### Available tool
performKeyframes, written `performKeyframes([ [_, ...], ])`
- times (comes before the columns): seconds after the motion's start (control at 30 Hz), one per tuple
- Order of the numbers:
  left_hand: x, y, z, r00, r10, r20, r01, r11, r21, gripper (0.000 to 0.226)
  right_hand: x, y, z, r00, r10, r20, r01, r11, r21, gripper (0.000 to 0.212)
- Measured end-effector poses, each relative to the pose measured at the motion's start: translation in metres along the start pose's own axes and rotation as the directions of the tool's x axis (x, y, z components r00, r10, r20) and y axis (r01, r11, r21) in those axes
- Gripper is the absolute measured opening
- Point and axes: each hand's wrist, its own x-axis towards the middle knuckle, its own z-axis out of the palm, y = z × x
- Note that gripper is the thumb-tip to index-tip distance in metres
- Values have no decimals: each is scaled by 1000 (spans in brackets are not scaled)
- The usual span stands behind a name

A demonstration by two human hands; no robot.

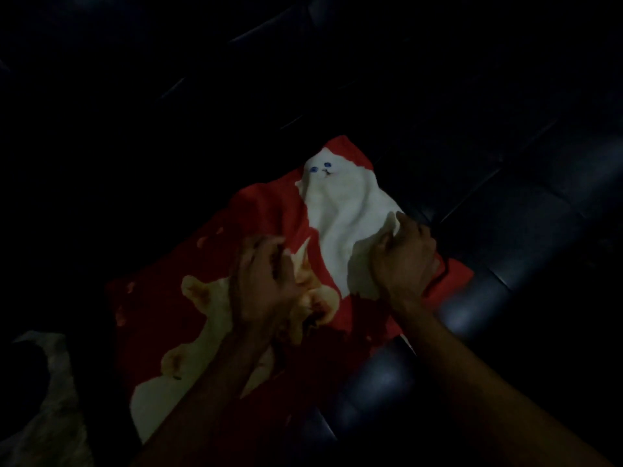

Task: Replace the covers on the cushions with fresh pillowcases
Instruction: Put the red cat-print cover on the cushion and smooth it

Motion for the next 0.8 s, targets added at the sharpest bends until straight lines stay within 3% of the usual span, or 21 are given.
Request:
performKeyframes([
  [0.13,72,34,36,967,195,165,-173,975,-139,26,10,15,-4,996,86,0,-86,996,-6,44],
  [0.2,100,41,56,955,168,243,-140,982,-126,34,13,27,-11,991,132,-12,-132,991,-19,47],
  [0.27,113,41,70,945,48,323,-25,997,-74,35,18,42,-18,986,167,-22,-168,985,-40,54],
  [0.33,118,36,76,953,-15,304,18,1000,-7,17,24,54,-23,984,178,10,-178,984,-20,54],
  [0.4,123,30,72,965,29,260,-40,999,35,4,29,61,-27,985,169,39,-168,985,-28,52],
  [0.5,133,13,59,974,71,213,-78,997,24,12,39,64,-32,982,180,65,-174,981,-82,31],
  [0.57,133,2,51,974,-30,226,11,996,85,20,47,62,-34,983,170,65,-162,980,-118,22],
  [0.63,125,-3,49,972,-109,207,86,989,118,17,53,58,-34,979,175,101,-158,975,-158,20],
  [0.8,133,4,53,982,-62,179,45,994,99,17,60,40,-29,976,109,187,-91,990,-104,27],
])
